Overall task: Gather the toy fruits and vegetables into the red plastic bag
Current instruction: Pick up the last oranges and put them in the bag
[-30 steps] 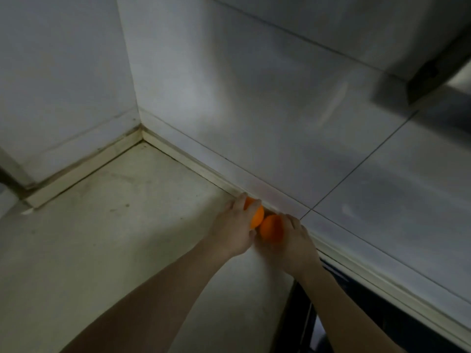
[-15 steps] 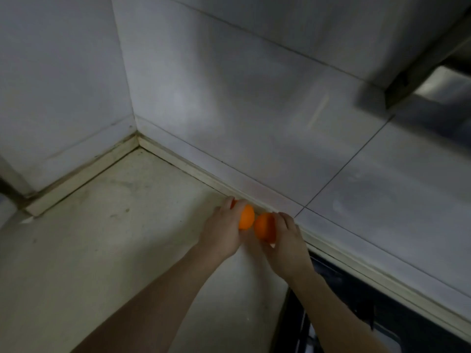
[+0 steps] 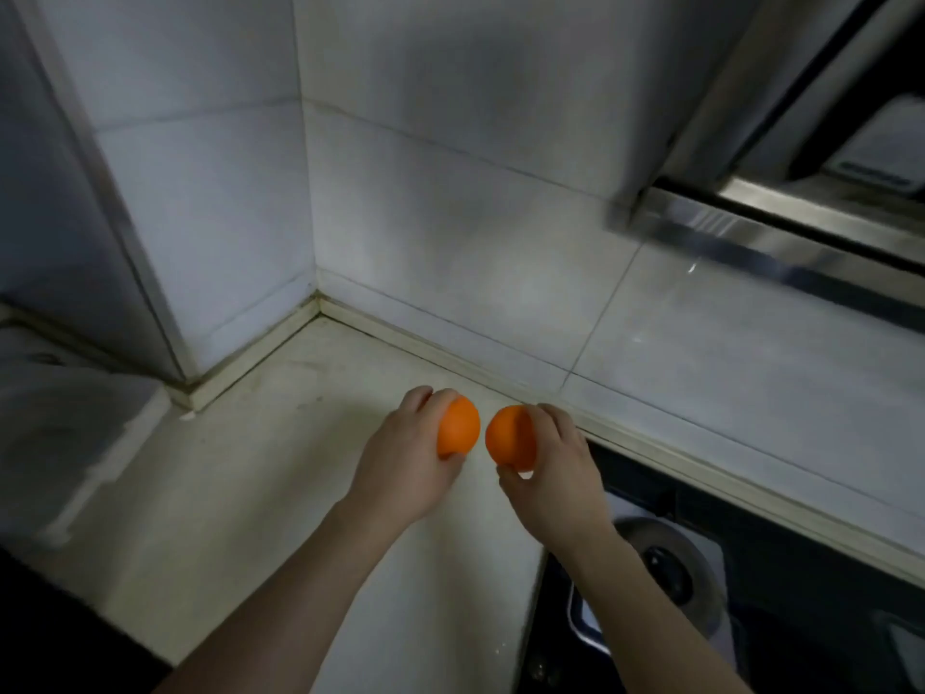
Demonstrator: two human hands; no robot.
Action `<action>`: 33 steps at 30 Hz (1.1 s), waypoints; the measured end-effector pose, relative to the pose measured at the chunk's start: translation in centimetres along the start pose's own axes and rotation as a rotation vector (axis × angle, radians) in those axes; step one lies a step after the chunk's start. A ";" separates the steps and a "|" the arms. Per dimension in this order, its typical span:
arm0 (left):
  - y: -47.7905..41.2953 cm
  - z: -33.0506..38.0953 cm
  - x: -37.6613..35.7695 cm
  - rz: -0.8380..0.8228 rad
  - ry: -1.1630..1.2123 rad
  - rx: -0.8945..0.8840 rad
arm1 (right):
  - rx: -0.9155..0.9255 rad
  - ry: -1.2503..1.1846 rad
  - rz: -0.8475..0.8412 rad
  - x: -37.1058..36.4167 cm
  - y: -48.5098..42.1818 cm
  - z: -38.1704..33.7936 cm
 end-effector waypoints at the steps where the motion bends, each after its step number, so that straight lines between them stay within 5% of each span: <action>1: 1.5 1.0 1.2 -0.001 0.002 -0.003 | -0.002 -0.008 0.016 1.1 2.0 -0.6; 17: 20.3 20.1 14.7 0.045 0.119 -0.235 | -0.102 -0.171 0.264 16.5 30.4 -1.9; 33: 27.4 44.3 3.8 -0.005 0.341 -0.407 | -0.326 -0.227 0.483 30.5 47.3 19.2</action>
Point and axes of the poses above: each hand's wrist, its own y-axis away from the middle knuckle, its own x-axis out of the back of the hand, z = x × y, the point moved 6 cm from there along -y, towards the middle knuckle, and after that the axes turned 15 degrees about -x, right-handed, at the moved point
